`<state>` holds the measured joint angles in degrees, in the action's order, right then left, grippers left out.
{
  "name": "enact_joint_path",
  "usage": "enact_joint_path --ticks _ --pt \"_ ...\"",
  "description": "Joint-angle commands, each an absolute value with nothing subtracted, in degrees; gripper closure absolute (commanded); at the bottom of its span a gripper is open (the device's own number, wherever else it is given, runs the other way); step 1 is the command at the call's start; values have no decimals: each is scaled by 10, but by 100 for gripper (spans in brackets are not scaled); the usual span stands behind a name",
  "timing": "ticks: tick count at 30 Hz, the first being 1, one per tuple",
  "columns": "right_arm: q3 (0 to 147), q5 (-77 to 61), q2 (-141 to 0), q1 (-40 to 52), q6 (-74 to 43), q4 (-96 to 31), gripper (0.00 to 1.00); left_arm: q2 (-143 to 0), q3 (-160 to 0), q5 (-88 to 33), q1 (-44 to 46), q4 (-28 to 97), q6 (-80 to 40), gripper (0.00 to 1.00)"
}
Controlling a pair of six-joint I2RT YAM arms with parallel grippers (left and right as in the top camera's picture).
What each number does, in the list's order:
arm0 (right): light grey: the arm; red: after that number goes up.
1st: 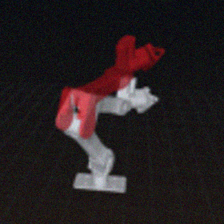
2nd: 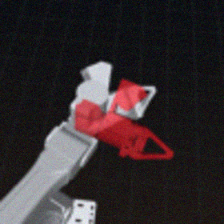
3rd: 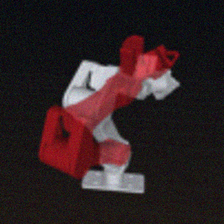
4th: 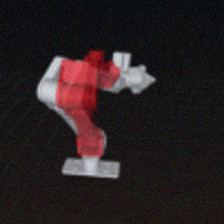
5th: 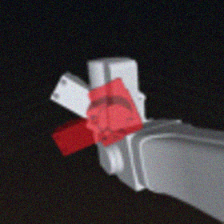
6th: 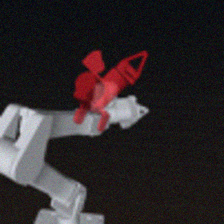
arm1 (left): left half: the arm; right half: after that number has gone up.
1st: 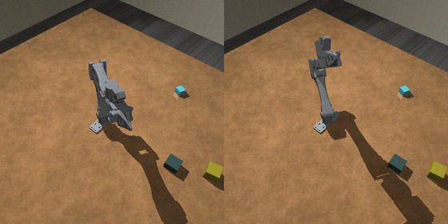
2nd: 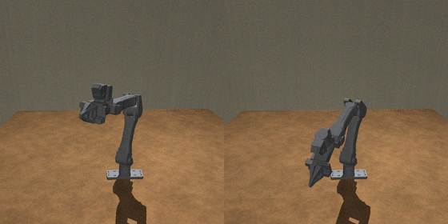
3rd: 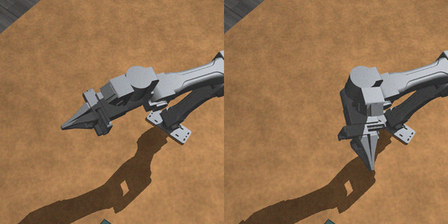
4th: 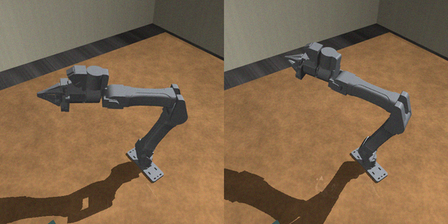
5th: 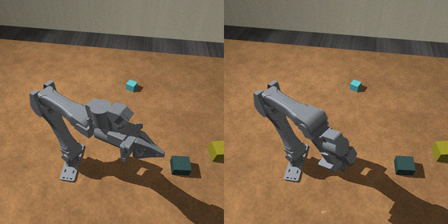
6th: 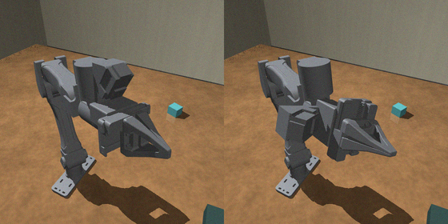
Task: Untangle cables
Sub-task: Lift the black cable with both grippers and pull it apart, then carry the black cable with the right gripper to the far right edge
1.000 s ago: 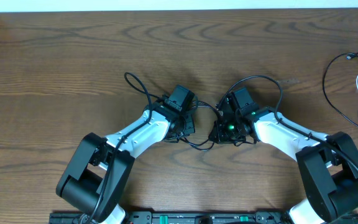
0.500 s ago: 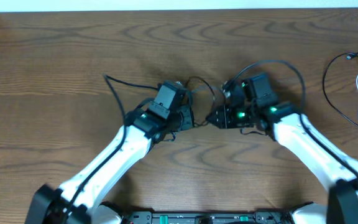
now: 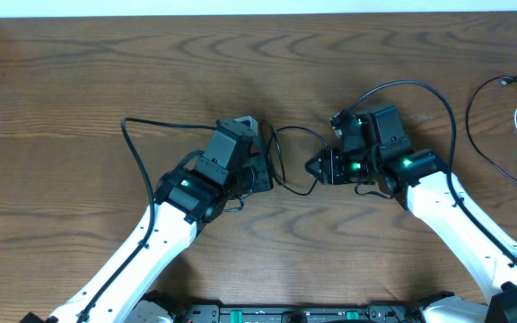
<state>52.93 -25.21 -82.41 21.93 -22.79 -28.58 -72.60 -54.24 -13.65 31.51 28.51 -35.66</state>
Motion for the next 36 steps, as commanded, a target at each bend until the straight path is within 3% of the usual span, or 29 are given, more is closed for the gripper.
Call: enact_joint_path --ticks 1,4,9,16,20,21,23,24,27,30,36 --pt "536 -183 -821 216 -221 -297 54 -707 -539 -146 312 287 -345 89" --pt "536 -183 -821 216 -220 -296 53 -703 -539 -148 312 291 -345 88" --pt "536 -184 -821 216 -220 -289 75 -701 -539 -150 312 299 -345 88" --pt "536 -215 -821 219 -220 -242 78 -701 -539 -150 312 299 -345 88" --pt "536 -279 -821 218 -213 -224 99 -701 -539 -150 312 299 -345 88" --pt "536 -292 -821 218 -205 -223 99 -701 -539 -150 312 299 -345 89" --pt "536 -310 -821 218 -185 -226 99 -701 -539 -150 312 299 -344 83" --pt "536 -311 -821 218 -172 -231 99 -701 -539 -150 312 299 -340 68" --pt "536 -311 -821 218 -135 -241 99 -701 -539 -150 312 300 -340 42" --pt "536 -345 -819 216 -93 -235 99 -701 -539 -150 312 300 -340 36" --pt "590 -350 -806 191 -76 -247 99 -701 -539 -145 312 313 -330 36"
